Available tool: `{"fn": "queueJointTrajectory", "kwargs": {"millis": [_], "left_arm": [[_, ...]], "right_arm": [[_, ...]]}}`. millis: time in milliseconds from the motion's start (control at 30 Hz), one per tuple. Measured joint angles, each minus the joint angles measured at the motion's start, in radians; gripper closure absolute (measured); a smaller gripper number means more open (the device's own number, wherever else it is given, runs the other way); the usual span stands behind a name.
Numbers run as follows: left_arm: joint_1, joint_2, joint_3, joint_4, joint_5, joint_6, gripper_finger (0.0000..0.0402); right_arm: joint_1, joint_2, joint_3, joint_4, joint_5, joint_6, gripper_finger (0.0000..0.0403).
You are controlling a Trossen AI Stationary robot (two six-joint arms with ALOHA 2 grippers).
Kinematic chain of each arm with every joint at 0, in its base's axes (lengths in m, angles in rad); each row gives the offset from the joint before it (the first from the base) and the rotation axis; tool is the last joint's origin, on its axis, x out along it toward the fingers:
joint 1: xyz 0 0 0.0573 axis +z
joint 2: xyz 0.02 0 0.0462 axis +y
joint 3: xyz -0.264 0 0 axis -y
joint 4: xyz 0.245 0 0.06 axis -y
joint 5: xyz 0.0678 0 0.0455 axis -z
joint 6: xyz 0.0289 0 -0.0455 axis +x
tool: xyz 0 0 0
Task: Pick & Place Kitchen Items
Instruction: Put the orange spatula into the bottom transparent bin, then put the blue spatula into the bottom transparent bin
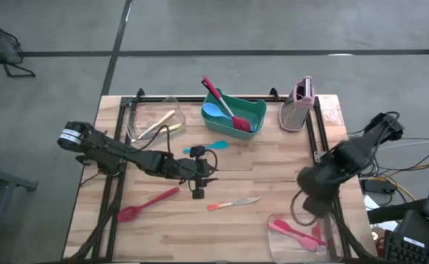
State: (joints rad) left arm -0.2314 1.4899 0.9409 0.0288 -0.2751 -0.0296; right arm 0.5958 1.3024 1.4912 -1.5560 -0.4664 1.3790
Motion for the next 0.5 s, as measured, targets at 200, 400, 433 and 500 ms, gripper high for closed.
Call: {"fn": "queueJointTrajectory", "kwargs": {"millis": [200, 400, 433, 500], "left_arm": [[0.0, 0.0, 0.0, 0.018, 0.0, 0.011, 0.025], [0.0, 0.0, 0.0, 0.016, 0.0, 0.01, 0.025], [0.0, 0.0, 0.0, 0.016, -0.001, 0.009, 0.025], [0.001, 0.0, 0.0, 0.016, -0.001, 0.007, 0.025]], "right_arm": [[0.021, 0.086, -0.058, 0.024, -0.044, -0.031, 0.0356], [0.019, 0.225, -0.092, 0.023, -0.083, -0.178, 0.0331], [0.02, 0.25, -0.094, 0.022, -0.084, -0.21, 0.0329], [0.02, 0.296, -0.094, 0.023, -0.085, -0.266, 0.0323]]}}
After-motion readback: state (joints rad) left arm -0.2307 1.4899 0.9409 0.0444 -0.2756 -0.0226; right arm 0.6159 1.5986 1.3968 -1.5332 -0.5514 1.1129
